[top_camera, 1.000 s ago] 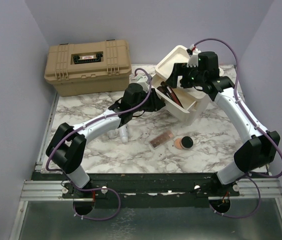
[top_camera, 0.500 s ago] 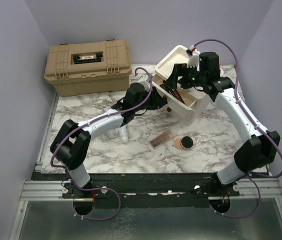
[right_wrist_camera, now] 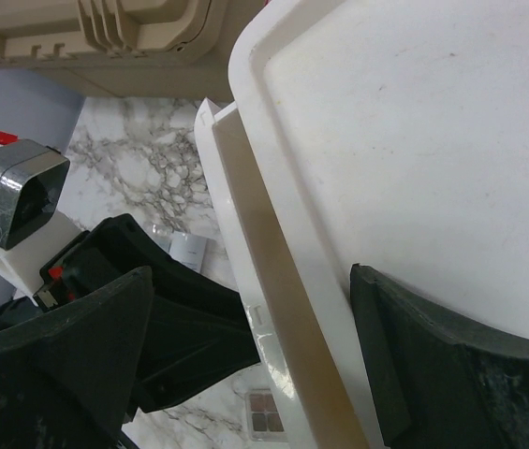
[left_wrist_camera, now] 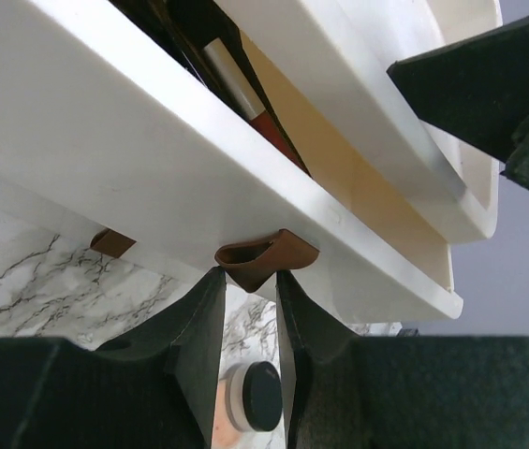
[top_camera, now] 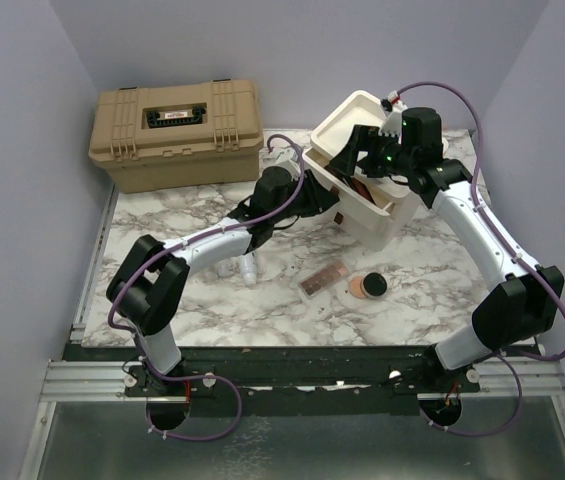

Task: Organize the makeup
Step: Close the drawer in the storage box.

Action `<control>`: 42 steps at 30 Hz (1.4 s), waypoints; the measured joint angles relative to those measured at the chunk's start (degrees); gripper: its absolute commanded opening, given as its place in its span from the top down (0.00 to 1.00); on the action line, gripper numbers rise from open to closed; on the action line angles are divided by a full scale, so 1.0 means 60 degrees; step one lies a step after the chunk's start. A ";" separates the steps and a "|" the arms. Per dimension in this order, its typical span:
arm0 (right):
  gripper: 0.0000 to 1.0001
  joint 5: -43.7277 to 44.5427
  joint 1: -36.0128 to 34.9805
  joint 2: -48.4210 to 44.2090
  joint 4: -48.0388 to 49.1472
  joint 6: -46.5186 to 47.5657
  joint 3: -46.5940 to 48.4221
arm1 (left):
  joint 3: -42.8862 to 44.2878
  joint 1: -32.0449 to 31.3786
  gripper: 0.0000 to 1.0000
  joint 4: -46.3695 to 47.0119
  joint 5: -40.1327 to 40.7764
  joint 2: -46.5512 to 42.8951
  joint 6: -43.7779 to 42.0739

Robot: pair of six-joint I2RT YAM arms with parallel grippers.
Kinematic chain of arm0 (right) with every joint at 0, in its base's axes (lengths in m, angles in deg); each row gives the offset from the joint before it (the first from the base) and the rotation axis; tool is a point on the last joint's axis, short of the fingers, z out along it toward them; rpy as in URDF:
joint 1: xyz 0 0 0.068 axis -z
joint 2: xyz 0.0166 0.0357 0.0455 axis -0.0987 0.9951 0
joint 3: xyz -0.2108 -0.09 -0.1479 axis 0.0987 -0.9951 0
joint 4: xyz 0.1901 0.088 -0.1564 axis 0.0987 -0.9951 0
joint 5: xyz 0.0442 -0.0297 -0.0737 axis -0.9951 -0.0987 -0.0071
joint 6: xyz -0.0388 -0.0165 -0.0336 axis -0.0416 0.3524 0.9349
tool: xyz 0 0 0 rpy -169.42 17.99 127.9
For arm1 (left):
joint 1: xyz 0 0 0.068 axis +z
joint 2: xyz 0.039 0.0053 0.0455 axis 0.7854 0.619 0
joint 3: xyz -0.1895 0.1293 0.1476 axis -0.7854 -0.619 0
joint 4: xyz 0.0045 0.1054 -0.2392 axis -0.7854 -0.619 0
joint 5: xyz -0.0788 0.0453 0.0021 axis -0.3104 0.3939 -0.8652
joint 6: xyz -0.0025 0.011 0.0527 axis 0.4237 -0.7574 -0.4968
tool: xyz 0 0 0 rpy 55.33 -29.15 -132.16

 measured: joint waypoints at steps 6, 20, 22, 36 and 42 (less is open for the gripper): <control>0.08 0.0004 0.0025 0.0000 0.0040 -0.0266 -0.0011 | 0.0000 -0.0124 0.71 0.0189 0.0444 0.0011 0.0189; 0.08 0.0175 0.0047 -0.0102 0.0404 -0.1038 -0.0262 | 0.0007 -0.0514 0.74 0.0827 0.1337 0.0459 0.0608; 0.08 0.0182 0.0047 -0.0113 0.0448 -0.1107 -0.0291 | 0.0058 -0.0619 0.74 0.0925 0.1497 0.0576 0.0637; 0.08 0.0357 0.0109 -0.0627 0.1738 -0.2514 -0.1337 | 0.0962 -0.0729 0.73 0.1035 0.1796 0.1311 0.0630; 0.08 0.0401 0.0153 -0.0637 0.1865 -0.2874 -0.1399 | 0.0962 -0.0747 0.69 0.1089 0.1818 0.1388 0.0634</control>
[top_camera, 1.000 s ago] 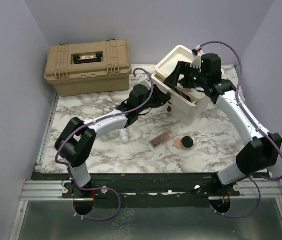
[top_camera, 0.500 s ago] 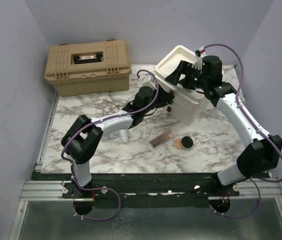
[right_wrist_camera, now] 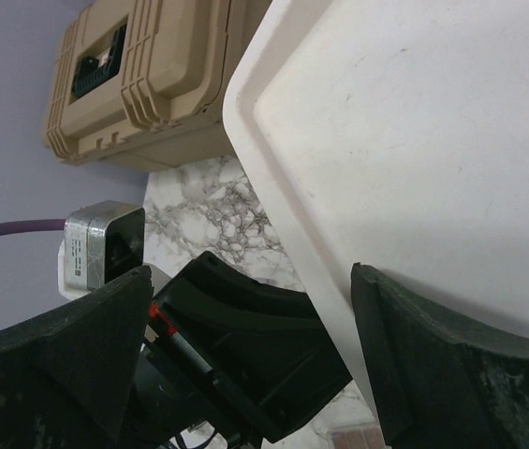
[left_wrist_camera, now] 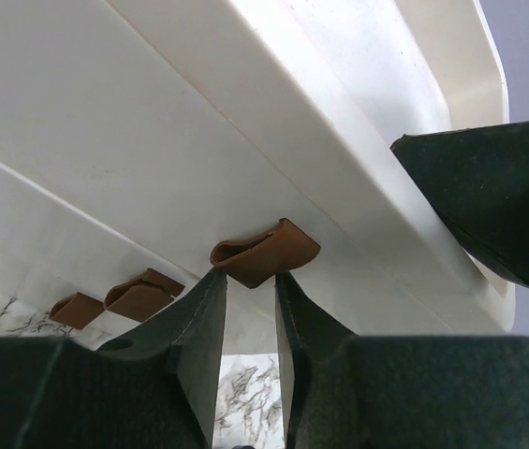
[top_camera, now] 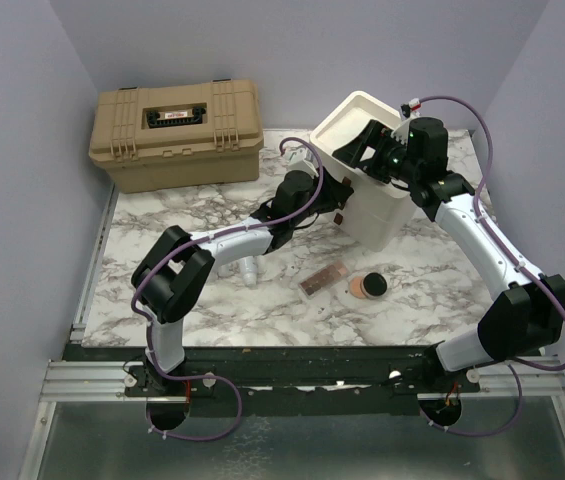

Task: Organize the makeup
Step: Close the drawer in the storage box, then open the drawer in the storage box.

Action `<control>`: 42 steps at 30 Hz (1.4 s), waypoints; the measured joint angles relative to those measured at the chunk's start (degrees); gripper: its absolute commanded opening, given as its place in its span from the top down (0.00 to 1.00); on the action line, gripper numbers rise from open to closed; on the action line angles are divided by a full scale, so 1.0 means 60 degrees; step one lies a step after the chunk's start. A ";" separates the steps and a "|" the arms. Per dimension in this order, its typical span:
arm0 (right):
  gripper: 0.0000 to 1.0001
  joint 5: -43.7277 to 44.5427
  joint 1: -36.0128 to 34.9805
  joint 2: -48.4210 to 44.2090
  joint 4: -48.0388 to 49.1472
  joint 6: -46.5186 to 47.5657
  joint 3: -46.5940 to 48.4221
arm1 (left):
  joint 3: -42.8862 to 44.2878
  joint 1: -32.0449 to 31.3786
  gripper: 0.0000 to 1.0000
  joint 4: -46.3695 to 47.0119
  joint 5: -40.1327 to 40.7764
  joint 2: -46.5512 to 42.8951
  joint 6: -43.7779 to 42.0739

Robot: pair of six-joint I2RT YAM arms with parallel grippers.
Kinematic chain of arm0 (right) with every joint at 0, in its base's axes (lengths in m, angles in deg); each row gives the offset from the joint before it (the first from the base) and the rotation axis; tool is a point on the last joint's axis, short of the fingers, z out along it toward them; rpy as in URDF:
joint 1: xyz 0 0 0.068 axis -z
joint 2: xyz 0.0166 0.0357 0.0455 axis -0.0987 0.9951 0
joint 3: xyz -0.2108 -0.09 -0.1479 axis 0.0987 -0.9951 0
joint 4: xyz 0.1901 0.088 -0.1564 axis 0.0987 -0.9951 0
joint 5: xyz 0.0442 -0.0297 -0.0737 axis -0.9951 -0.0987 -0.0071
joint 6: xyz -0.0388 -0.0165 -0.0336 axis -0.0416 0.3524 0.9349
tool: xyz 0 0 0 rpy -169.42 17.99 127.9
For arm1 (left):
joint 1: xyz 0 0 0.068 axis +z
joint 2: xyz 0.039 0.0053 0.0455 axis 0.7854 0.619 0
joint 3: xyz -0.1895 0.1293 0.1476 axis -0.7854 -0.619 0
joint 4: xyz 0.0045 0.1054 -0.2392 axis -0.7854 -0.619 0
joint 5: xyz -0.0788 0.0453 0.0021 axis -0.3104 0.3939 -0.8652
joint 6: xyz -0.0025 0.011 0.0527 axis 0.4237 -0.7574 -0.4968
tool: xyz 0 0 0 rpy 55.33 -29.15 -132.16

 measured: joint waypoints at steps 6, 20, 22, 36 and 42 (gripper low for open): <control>0.07 0.0233 -0.0011 0.0000 -0.0015 -0.0211 0.0000 | -0.0040 -0.0004 0.53 -0.0058 -0.0080 -0.0033 -0.0321; 0.07 0.0284 -0.0011 0.0007 0.0004 -0.0433 0.0000 | -0.0699 -0.0066 0.44 -0.1392 -0.0331 -0.1235 -0.2069; 0.07 0.0288 -0.0007 0.0007 0.0029 -0.0481 -0.0018 | -0.0809 -0.0066 0.44 -0.1450 -0.0324 -0.1224 -0.2175; 0.07 0.0211 0.0000 0.0029 0.0113 -0.0517 -0.0051 | -0.0918 -0.0040 0.43 -0.0208 -0.0590 -0.0022 -0.2889; 0.07 0.0200 0.0000 0.0029 0.0117 -0.0517 -0.0051 | -0.1045 0.0091 0.42 0.0998 -0.1031 0.0386 -0.2637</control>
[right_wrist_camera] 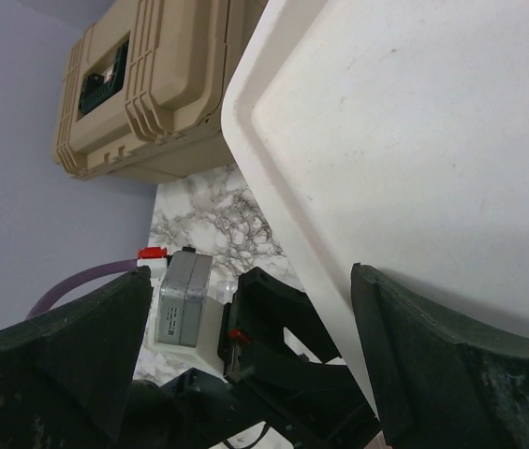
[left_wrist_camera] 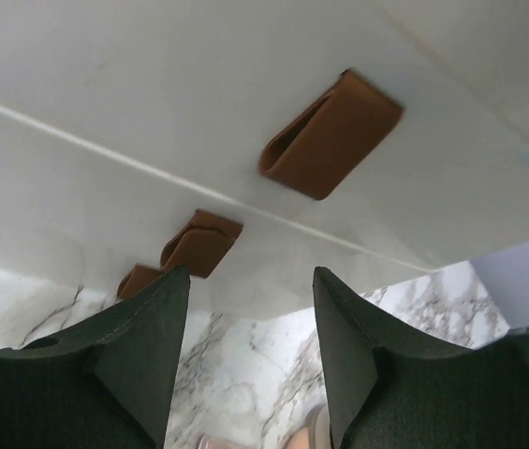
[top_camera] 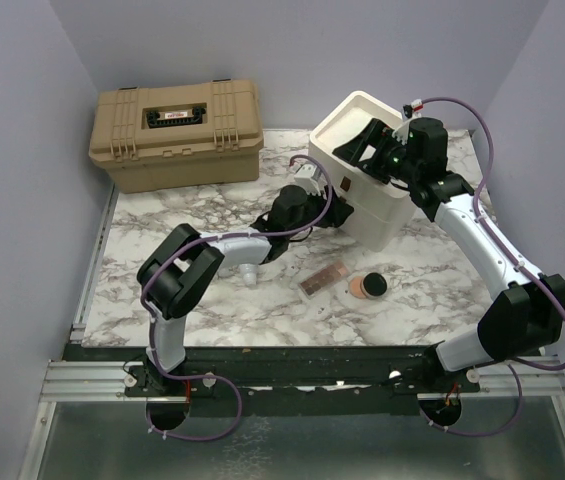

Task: Organize the makeup
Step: Open the drawer in the storage box.

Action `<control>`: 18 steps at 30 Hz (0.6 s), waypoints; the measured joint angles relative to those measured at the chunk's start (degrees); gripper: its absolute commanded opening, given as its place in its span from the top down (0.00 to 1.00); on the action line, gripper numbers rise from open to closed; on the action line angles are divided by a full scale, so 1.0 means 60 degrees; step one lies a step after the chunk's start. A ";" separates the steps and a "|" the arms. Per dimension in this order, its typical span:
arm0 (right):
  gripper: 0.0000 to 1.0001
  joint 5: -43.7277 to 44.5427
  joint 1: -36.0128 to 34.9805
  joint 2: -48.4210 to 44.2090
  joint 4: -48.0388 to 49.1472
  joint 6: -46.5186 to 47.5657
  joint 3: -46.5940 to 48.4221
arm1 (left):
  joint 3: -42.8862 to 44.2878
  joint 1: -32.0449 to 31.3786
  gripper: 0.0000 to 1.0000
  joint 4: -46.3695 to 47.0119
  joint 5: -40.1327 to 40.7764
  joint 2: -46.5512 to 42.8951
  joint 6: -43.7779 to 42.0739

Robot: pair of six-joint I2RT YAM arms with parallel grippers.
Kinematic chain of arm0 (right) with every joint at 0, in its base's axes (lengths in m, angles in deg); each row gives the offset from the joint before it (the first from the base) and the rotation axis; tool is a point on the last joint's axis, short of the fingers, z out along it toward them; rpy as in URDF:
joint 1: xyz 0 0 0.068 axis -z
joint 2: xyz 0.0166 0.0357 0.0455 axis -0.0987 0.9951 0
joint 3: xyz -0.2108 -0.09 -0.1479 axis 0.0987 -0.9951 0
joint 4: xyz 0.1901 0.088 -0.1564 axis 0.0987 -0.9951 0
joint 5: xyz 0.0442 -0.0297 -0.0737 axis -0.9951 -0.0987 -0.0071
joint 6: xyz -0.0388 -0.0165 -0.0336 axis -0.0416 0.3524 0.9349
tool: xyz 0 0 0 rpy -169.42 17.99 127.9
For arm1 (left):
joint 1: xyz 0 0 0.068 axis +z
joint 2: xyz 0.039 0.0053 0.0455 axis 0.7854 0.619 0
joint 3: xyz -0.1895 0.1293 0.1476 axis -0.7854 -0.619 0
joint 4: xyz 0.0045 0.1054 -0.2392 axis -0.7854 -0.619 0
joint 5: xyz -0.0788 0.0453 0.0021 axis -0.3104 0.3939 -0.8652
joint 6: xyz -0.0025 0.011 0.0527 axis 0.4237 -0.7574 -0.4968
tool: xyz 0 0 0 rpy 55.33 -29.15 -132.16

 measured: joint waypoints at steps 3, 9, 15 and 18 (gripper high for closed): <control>0.07 -0.0033 0.0004 0.0000 -0.0004 0.0007 0.0000 | -0.0503 0.0047 0.42 0.1319 -0.0138 0.0015 0.0044; 0.07 -0.0073 0.0004 0.0000 -0.0011 0.0047 0.0015 | -0.1093 0.0084 0.42 0.2543 -0.0142 0.0066 -0.0047; 0.07 -0.0168 0.0004 0.0000 -0.0011 0.0036 0.0015 | -0.1107 0.0087 0.42 0.3034 -0.0211 0.0244 -0.0266; 0.07 -0.0200 0.0004 0.0000 -0.0007 0.0036 0.0015 | -0.1096 0.0106 0.42 0.3093 -0.0295 0.0397 -0.0517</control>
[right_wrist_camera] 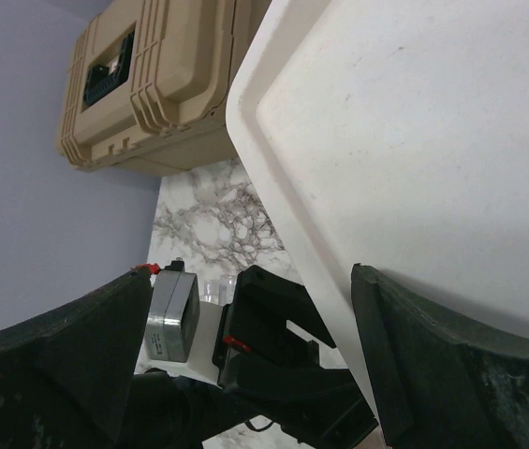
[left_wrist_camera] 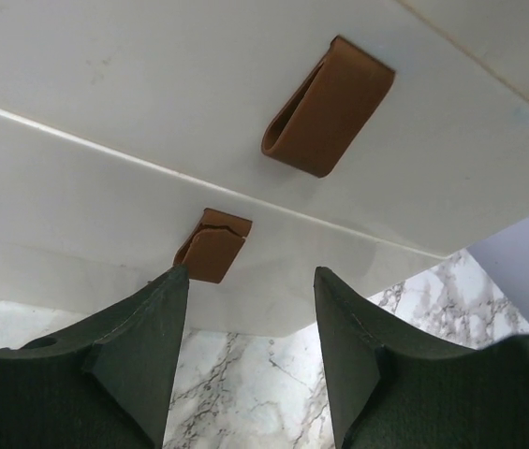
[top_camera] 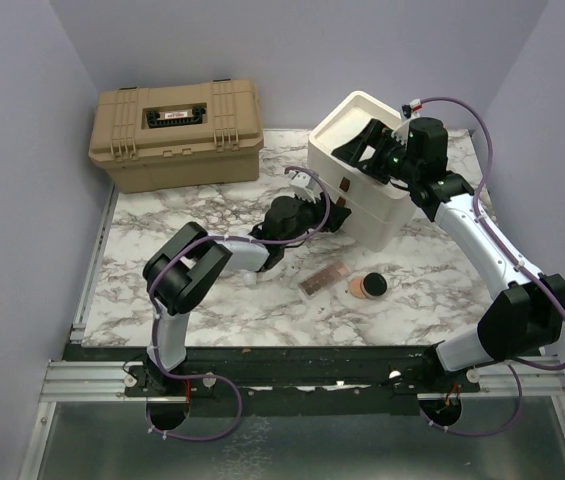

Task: Organize the makeup
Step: Open the drawer in the storage box.

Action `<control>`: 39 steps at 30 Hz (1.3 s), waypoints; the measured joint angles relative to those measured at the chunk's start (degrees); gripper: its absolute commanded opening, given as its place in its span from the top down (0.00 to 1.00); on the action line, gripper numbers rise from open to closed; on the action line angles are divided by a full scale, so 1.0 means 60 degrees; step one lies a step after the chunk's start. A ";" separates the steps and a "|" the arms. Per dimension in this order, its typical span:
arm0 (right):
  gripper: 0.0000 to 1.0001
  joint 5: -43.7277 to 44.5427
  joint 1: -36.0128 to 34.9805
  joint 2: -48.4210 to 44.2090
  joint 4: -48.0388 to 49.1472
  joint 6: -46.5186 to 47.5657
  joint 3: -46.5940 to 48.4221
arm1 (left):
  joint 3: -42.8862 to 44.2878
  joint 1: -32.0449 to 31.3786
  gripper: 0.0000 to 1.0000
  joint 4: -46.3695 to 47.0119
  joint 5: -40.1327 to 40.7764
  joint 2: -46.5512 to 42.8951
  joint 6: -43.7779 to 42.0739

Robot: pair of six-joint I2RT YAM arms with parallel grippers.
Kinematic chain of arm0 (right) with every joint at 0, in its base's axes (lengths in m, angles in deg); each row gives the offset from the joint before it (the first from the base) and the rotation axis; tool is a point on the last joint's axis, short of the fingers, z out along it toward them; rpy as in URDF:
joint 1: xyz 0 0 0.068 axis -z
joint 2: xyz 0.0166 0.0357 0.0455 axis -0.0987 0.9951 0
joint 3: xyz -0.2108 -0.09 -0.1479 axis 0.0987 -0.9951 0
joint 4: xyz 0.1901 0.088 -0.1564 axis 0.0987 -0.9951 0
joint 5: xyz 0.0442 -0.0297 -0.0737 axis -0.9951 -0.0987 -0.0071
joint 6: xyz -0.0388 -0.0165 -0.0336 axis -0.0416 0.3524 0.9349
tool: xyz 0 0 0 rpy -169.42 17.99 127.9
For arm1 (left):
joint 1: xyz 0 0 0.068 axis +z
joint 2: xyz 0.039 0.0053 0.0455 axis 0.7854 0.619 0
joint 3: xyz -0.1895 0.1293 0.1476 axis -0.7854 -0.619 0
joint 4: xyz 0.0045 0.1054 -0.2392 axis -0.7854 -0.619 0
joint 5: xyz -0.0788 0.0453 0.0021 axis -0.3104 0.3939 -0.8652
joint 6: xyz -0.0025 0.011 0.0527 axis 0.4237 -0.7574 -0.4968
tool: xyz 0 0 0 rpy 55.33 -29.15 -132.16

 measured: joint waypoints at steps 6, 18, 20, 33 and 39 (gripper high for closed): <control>0.07 -0.0066 0.0000 0.0000 -0.0004 0.0015 0.0000 | 0.0000 0.0146 0.42 0.0047 -0.0004 0.0153 -0.0171; 0.07 -0.0120 0.0084 0.0051 0.0106 0.0025 0.0000 | 0.0896 0.0790 0.52 0.0342 -0.1344 0.1067 0.0543; 0.07 -0.0138 0.0084 0.0055 0.0113 0.0025 0.0000 | 0.0896 0.0809 0.55 0.0346 -0.1483 0.1071 0.0539; 0.07 -0.0233 0.0084 0.0084 0.0138 0.0033 0.0000 | 0.1031 0.0834 0.56 0.0339 -0.2251 0.1177 0.0962; 0.07 -0.0233 0.0084 0.0084 0.0138 0.0033 0.0000 | 0.1035 0.0841 0.64 0.0342 -0.2248 0.1177 0.1162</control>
